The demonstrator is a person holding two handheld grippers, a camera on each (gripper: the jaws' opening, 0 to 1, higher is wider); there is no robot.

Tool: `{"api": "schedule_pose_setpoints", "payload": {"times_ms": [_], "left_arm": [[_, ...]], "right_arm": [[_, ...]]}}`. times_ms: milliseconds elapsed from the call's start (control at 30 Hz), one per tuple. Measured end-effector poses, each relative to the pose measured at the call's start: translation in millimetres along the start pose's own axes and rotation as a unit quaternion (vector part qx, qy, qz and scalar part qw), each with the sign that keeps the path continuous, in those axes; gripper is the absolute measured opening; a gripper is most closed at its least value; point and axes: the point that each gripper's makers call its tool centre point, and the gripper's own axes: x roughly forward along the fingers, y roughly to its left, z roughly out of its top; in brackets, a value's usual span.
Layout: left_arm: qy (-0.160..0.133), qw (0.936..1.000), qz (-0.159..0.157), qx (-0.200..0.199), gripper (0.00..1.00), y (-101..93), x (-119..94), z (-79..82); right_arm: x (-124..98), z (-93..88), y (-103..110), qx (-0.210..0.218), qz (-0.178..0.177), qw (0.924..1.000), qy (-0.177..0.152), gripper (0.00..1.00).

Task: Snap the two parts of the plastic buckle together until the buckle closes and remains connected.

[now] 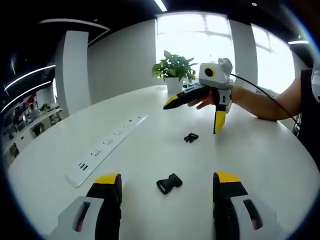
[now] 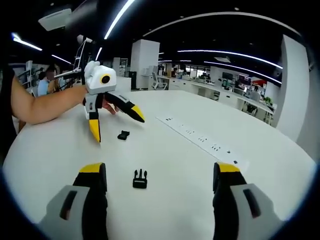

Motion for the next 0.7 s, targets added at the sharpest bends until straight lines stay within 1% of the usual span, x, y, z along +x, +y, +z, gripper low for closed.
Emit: {"api": "schedule_pose_setpoints", "payload": {"times_ms": [67,167,300,367,533,633,700], "left_arm": [[0.0,1.0,-0.001,0.0,0.75,0.1,0.1,-0.1],[-0.003,1.0,-0.003,0.002,0.75,0.1,0.4,0.8],[-0.006,0.9999,0.009,0.004,0.67,5.1,-0.3,2.5],[-0.006,0.9999,0.011,0.005,0.67,6.1,-0.9,1.7],[-0.005,0.9999,0.009,0.007,0.66,6.3,-0.2,0.1],[-0.004,0.9999,0.01,0.007,0.65,7.2,0.2,-0.9],[-0.005,0.9999,0.008,0.005,0.65,6.9,0.4,-1.1]], "right_arm": [[1.2,0.1,3.6,0.0,0.008,1.0,-0.002,0.89],[2.4,0.0,5.3,-0.002,0.011,0.9999,-0.003,0.89],[2.5,-1.2,5.2,-0.003,0.011,0.9999,-0.002,0.89],[2.7,-1.6,6.1,-0.004,0.013,0.9999,-0.001,0.89],[3.8,-3.5,8.3,-0.008,0.018,0.9998,0.002,0.87],[3.9,-3.0,9.1,-0.005,0.019,0.9998,0.0,0.83],[4.1,-3.1,9.5,-0.004,0.02,0.9998,0.0,0.82]]}}
